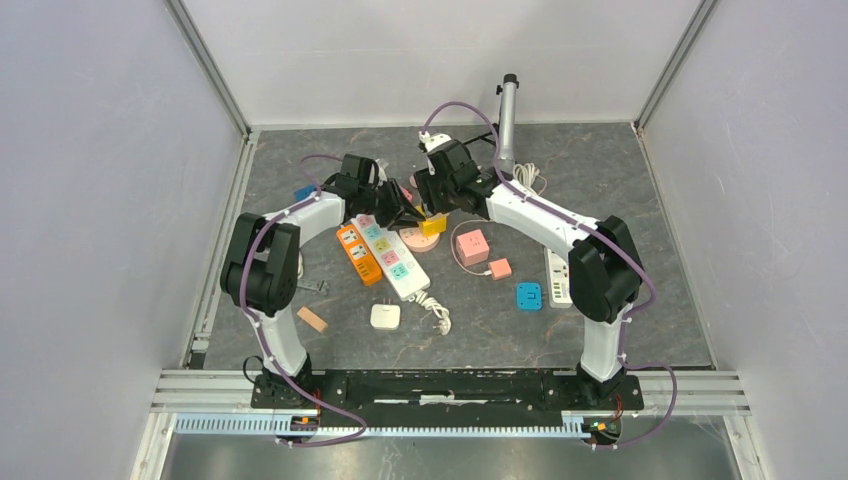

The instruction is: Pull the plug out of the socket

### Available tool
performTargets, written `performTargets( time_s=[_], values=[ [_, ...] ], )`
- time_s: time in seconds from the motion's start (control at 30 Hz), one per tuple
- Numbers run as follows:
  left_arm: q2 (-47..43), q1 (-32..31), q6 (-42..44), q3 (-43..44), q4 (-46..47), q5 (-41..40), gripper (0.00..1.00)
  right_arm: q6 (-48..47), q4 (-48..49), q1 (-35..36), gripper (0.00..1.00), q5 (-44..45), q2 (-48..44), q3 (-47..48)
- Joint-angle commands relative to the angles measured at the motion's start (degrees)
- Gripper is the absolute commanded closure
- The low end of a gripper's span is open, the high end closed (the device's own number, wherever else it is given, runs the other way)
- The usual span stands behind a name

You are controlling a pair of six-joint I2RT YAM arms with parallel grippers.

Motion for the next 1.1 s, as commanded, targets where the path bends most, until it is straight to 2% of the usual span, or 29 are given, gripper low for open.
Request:
performTargets(
  time_s=[0.0, 0.13, 0.27, 0.37, 0.5, 0.6, 0.77, 0.87, 1.07],
  values=[
    [1.87, 0.21, 0.87, -4.54, -6.31, -12.66, 0.67, 3.32, 5.42, 0.14, 1.0, -4.84, -6.18, -0.17],
    [2.19, 0.2, 0.56, -5.26, -6.55, -12.78, 0.67, 4.87, 12.28, -0.28, 1.0, -5.24, -9.33, -5.87],
    [2.57, 0.18, 0.65, -4.56, -7.19, -12.99, 0.68, 3.47, 11.72, -0.17, 1.0, -4.92, -7.97, -6.06],
    [2.66, 0.18, 0.65, -4.2, -7.43, -13.01, 0.69, 0.52, 12.71, 0.18, 1.0, 0.31, -7.85, -7.98],
    [2.92, 0.2, 0.82, -4.02, -8.09, -13.13, 0.69, -2.54, 13.76, 0.17, 1.0, 2.72, -8.53, -8.25],
    [3.26, 0.18, 0.82, -3.93, -8.25, -13.08, 0.69, -1.73, 13.29, -0.03, 1.0, 0.32, -8.7, -6.89],
    [3.54, 0.19, 0.87, -3.67, -8.5, -13.03, 0.69, 5.19, 15.23, -2.1, 1.0, -8.69, -8.78, -8.52],
    [3.63, 0.18, 1.08, -3.67, -8.67, -13.04, 0.69, 4.99, 16.03, -2.12, 1.0, -9.72, -8.22, -9.19],
    [4.14, 0.18, 1.18, -3.36, -9.08, -12.9, 0.7, -1.9, 12.9, 1.65, 1.0, 0.29, -7.12, -7.31]
  ],
)
